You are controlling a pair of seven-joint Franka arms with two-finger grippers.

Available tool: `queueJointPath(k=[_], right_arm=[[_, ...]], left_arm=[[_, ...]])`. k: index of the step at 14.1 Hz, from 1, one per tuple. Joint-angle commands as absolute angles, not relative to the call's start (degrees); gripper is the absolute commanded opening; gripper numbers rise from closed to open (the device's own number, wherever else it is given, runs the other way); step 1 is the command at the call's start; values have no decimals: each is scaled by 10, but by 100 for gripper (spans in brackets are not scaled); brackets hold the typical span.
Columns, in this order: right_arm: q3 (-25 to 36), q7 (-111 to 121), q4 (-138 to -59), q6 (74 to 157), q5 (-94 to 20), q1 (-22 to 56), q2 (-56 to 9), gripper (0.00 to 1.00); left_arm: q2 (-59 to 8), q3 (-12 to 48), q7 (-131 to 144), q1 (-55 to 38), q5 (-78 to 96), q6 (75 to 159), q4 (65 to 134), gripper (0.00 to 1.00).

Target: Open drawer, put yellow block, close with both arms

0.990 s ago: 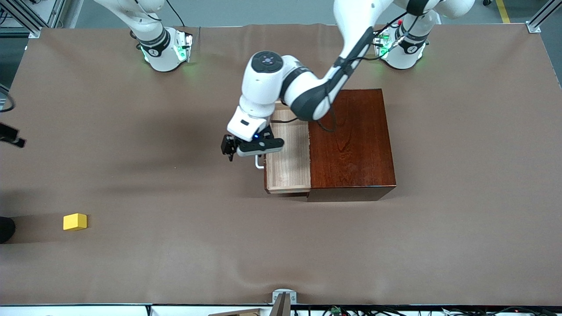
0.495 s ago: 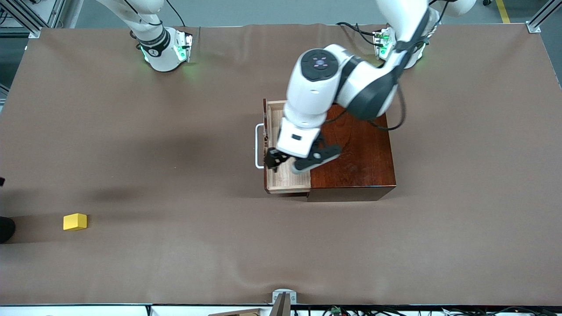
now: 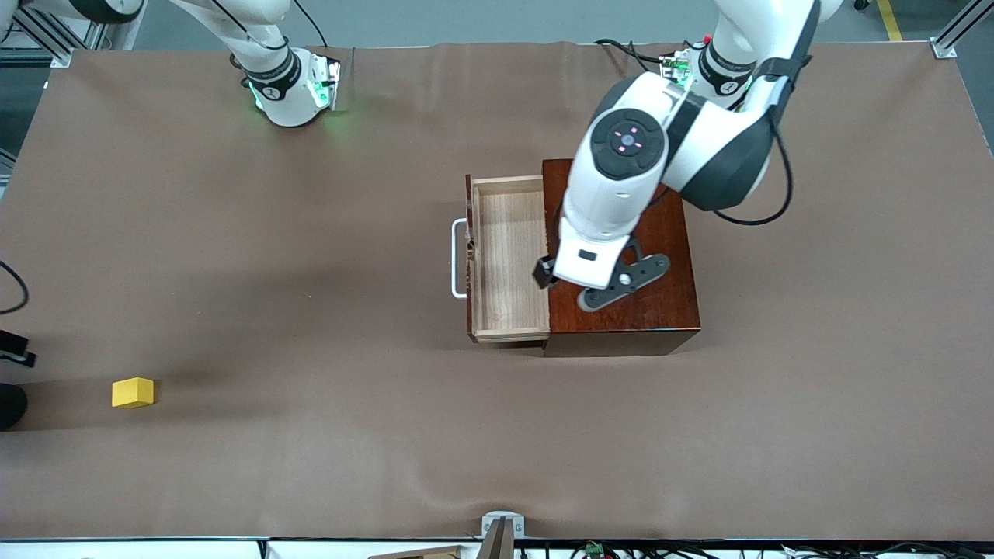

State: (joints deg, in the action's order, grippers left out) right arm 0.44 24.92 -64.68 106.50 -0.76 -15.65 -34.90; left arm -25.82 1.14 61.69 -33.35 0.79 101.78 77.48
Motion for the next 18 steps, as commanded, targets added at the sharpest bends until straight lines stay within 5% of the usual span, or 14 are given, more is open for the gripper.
queueJointPath(k=[1, 8, 16, 17, 18], right_arm=[[4, 263, -628, 1084, -2, -156, -408, 100], [4, 264, -692, 1267, -7, -170, -504, 100], [4, 264, -692, 1302, -10, -178, -554, 100], [4, 264, -692, 1301, -8, -178, -554, 95], [4, 265, -692, 1301, -7, -178, -554, 70]], left_arm=[[-172, 14, 591, -320, 18, 1020, 890, 100], [-43, 14, 391, -182, 15, 1013, 1026, 100], [-18, 14, 258, -88, 15, 1004, 1048, 100], [-11, 14, 254, -83, 15, 989, 1051, 100], [-6, 14, 241, -80, 13, 972, 1049, 100]])
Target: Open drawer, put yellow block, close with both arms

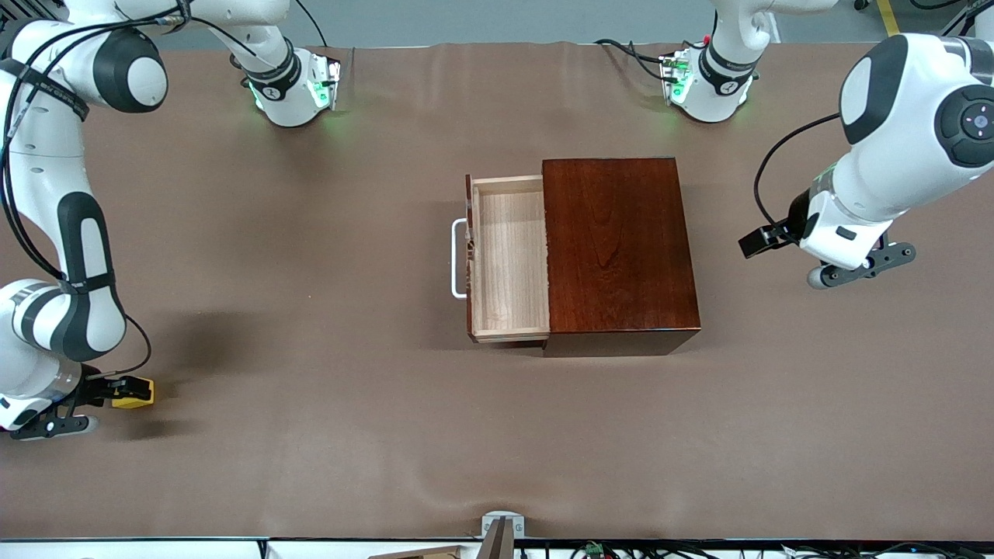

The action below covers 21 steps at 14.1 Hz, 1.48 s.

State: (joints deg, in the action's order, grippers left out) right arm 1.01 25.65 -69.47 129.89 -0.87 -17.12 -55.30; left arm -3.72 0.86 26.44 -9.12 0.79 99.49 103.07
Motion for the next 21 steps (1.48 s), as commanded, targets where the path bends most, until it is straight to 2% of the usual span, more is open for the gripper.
queueJointPath(k=[1, 2, 3, 5, 9, 13, 15, 18, 21], right_arm=[[4, 266, -692, 1299, -8, -178, -553, 42], [4, 270, -692, 1296, -10, -177, -551, 16], [4, 270, -692, 1294, -11, -177, -548, 2], [4, 270, -691, 1268, -13, -177, -537, 0], [3, 261, -683, 1124, -11, -173, -462, 0], [7, 245, -679, 1010, -4, -176, -317, 0], [7, 230, -679, 926, -3, -176, -260, 0], [2, 151, -682, 857, -5, -161, -209, 0], [2, 36, -702, 824, -11, -95, -172, 0]], left_arm=[[2, 12, 222, -79, 12, 969, 1046, 100], [2, 10, 204, -79, 11, 970, 1041, 100], [1, 9, 187, -79, 10, 976, 1032, 100], [1, 8, 148, -72, 5, 997, 1019, 100], [2, 9, 48, -27, 1, 1031, 998, 100], [36, 13, 40, -23, 1, 992, 992, 100], [43, 14, 27, -23, 1, 968, 974, 100], [42, 14, 3, -23, 1, 918, 958, 100], [42, 14, 15, -24, 1, 915, 953, 100]])
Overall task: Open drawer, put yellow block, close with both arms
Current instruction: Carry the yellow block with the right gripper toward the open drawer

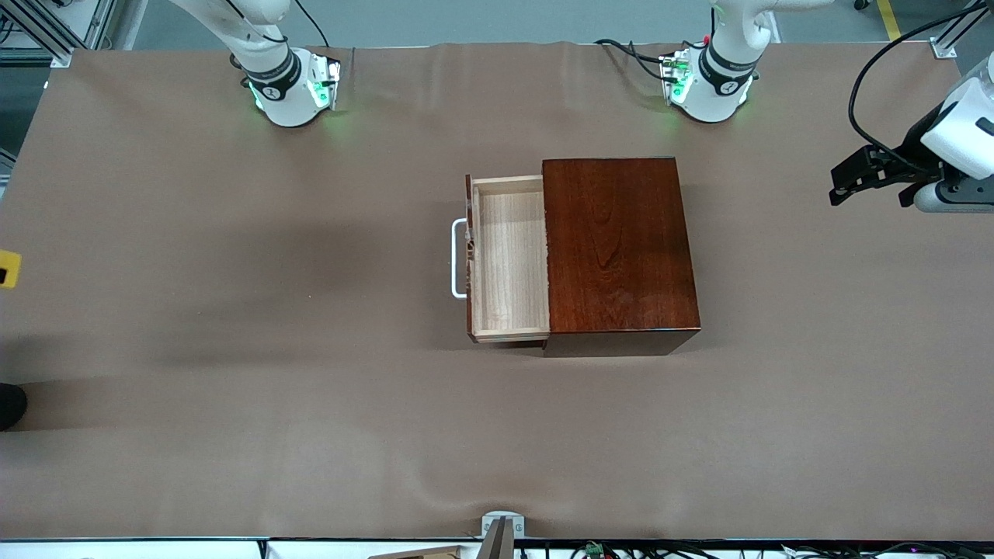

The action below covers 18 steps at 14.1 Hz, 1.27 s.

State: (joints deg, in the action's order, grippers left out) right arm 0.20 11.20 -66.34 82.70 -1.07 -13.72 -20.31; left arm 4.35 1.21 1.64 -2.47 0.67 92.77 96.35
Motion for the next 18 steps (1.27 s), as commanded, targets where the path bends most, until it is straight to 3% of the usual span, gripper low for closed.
queueJointPath(k=[1, 7, 14, 18], right_arm=[[2, -5, -717, 825, -12, -69, -161, 0], [1, -287, -747, 909, -17, 124, -172, 0], [2, -409, -725, 1051, -69, 288, -286, 0], [4, -437, -686, 1076, -68, 357, -334, 0]], left_arm=[[40, 14, 15, -24, 0, 915, 953, 100], [7, 11, 14, -38, -26, 930, 925, 100], [4, -7, 1, -38, -5, 925, 905, 100], [12, -32, -14, -50, 16, 881, 904, 100]])
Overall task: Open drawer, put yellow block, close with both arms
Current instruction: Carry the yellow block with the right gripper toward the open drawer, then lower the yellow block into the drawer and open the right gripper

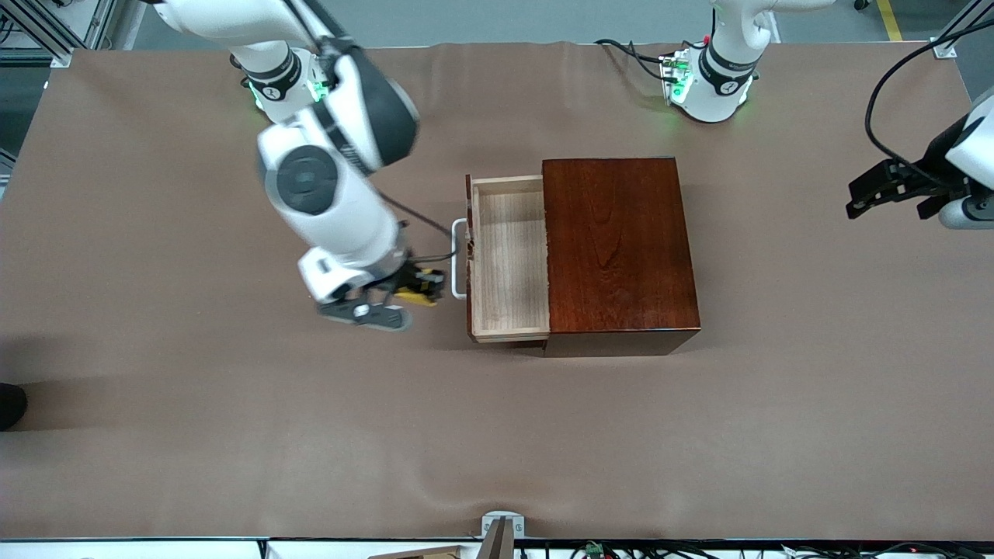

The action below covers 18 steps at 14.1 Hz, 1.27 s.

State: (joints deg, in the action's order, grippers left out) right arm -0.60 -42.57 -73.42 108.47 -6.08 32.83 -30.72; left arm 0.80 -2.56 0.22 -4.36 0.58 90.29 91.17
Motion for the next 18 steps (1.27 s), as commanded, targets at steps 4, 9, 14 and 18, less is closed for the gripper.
queueJointPath(k=[4, 9, 14, 18], right_arm=[[4, -449, -656, 1089, -68, 391, -368, 0], [4, -459, -664, 1157, -62, 409, -400, 0], [5, -460, -665, 1198, -48, 413, -429, 0], [6, -461, -667, 1218, -41, 414, -446, 0]], left_arm=[[12, -26, -14, -44, 17, 881, 904, 100], [12, 8, -14, -17, 16, 881, 903, 100], [12, 8, -13, -16, 14, 886, 904, 100], [8, 8, -10, -17, 9, 886, 904, 100]])
